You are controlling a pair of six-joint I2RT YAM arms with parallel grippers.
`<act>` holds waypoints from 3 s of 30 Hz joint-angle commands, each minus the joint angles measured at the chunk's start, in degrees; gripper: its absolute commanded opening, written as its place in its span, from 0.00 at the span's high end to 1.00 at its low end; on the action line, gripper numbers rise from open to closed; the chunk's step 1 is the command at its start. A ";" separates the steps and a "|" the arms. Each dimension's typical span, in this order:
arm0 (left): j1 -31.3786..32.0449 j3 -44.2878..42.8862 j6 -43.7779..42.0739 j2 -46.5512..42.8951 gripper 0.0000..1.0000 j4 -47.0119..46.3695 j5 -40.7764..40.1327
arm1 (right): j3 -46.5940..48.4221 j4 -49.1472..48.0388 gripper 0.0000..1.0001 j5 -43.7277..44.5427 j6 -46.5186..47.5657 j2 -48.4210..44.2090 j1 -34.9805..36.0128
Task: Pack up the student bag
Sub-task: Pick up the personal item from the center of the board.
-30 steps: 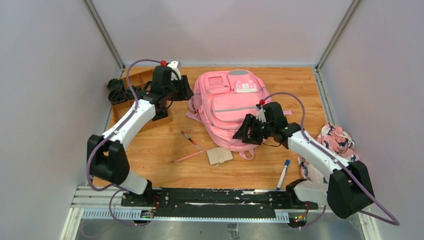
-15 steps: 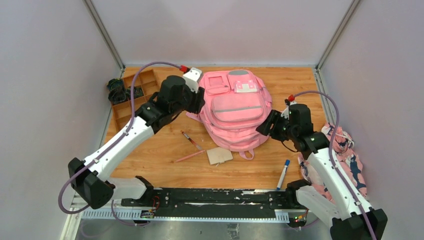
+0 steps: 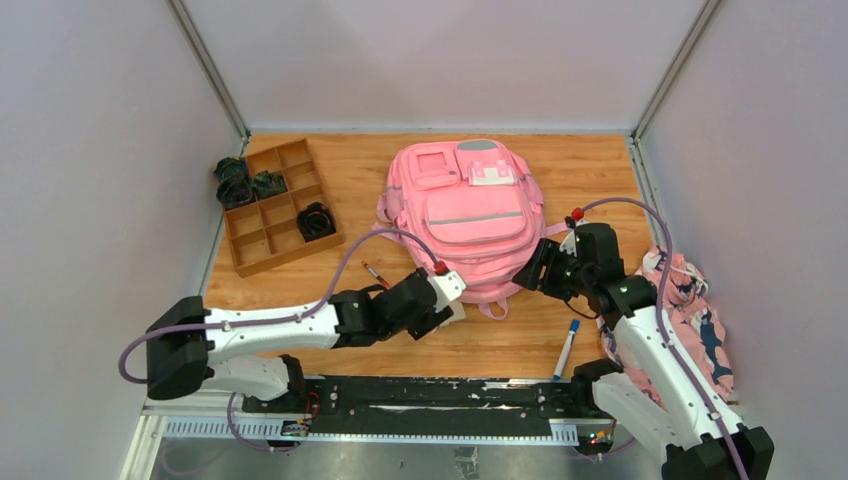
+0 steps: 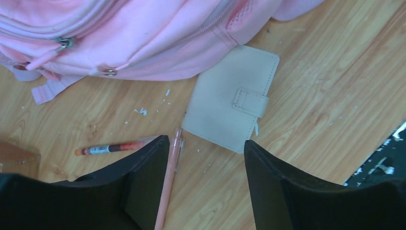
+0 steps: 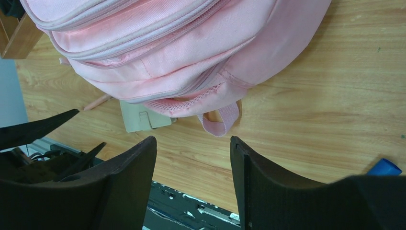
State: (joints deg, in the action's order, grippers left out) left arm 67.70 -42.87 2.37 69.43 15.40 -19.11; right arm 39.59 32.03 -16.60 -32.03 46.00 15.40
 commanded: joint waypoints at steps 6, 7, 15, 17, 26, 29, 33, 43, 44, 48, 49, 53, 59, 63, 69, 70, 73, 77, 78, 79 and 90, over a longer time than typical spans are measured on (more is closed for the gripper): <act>5.56 -0.86 -4.41 13.62 0.35 -9.16 -14.41 | -0.83 0.14 0.38 -0.30 -1.21 -1.15 -0.46; 5.73 -1.01 -4.47 14.96 0.35 -9.56 -14.29 | -0.76 0.14 0.37 -0.17 -1.19 -1.03 -0.46; 7.39 -0.80 -3.60 20.58 0.35 -13.36 -12.61 | -0.53 0.22 0.37 0.25 -1.81 -1.28 -0.42; 7.61 -1.76 -2.93 21.60 0.35 -11.94 -12.74 | -0.33 0.29 0.37 0.21 -1.81 -1.08 -0.46; 7.58 -3.04 3.52 15.64 0.35 -5.77 -8.40 | -1.10 0.78 0.37 0.19 -2.51 -1.98 -0.46; 7.07 -3.81 5.62 12.48 0.34 -2.72 -6.00 | -3.32 1.40 0.37 -2.85 -4.89 -3.26 -0.41; 0.17 -0.33 11.07 3.29 0.33 -3.02 -0.13 | -13.02 -6.15 0.36 -6.54 -15.38 -8.67 2.86; -16.49 11.28 25.85 -2.55 0.31 -14.27 11.24 | -36.24 -34.94 0.29 7.34 -48.37 -19.60 19.75; -18.11 12.95 26.96 -2.13 0.31 -19.46 14.08 | -36.26 -35.24 0.28 9.59 -49.39 -19.13 21.53; -21.81 15.42 29.58 1.13 0.31 -26.49 20.79 | -34.43 -36.95 0.27 13.04 -51.24 -12.13 26.52; -21.82 15.18 29.25 1.98 0.31 -26.75 21.35 | -34.39 -38.41 0.27 13.08 -51.93 -9.92 27.34; -21.83 13.67 27.80 4.58 0.31 -27.63 23.71 | -34.71 -45.83 0.27 13.70 -55.26 -1.41 30.41; -21.87 11.98 22.95 7.89 0.31 -27.72 28.01 | -32.41 -48.86 0.27 16.18 -56.10 4.41 32.61; -21.83 10.96 21.34 10.84 0.32 -27.73 30.97 | -32.36 -50.92 0.28 16.51 -58.73 6.92 33.11; -21.82 8.85 20.97 15.09 0.35 -27.67 37.50 | -34.15 -55.42 0.29 15.25 -61.64 10.94 33.27; -21.82 8.61 21.33 15.07 0.35 -27.67 38.61 | -33.84 -55.41 0.29 15.20 -61.58 11.41 33.41; -21.82 8.42 22.04 14.29 0.36 -27.62 40.57 | -33.49 -55.83 0.30 15.60 -62.04 12.93 33.83; -21.82 8.69 22.23 13.67 0.36 -27.70 42.87 | -33.95 -57.43 0.32 16.51 -62.57 14.66 33.91; -21.82 8.78 22.28 13.80 0.36 -27.63 43.33 | -34.03 -57.89 0.32 16.51 -62.61 14.99 33.95; -21.77 8.89 22.28 13.92 0.36 -27.62 43.67 | -34.10 -58.51 0.33 18.62 -62.27 15.40 33.99; -20.08 9.21 23.53 15.66 0.37 -27.84 45.48 | -34.18 -67.62 0.39 21.23 -58.67 22.49 33.92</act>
State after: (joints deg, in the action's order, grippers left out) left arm 46.61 -33.12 25.41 84.12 -10.68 24.60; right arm 5.34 -33.17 2.22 -92.99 65.32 48.58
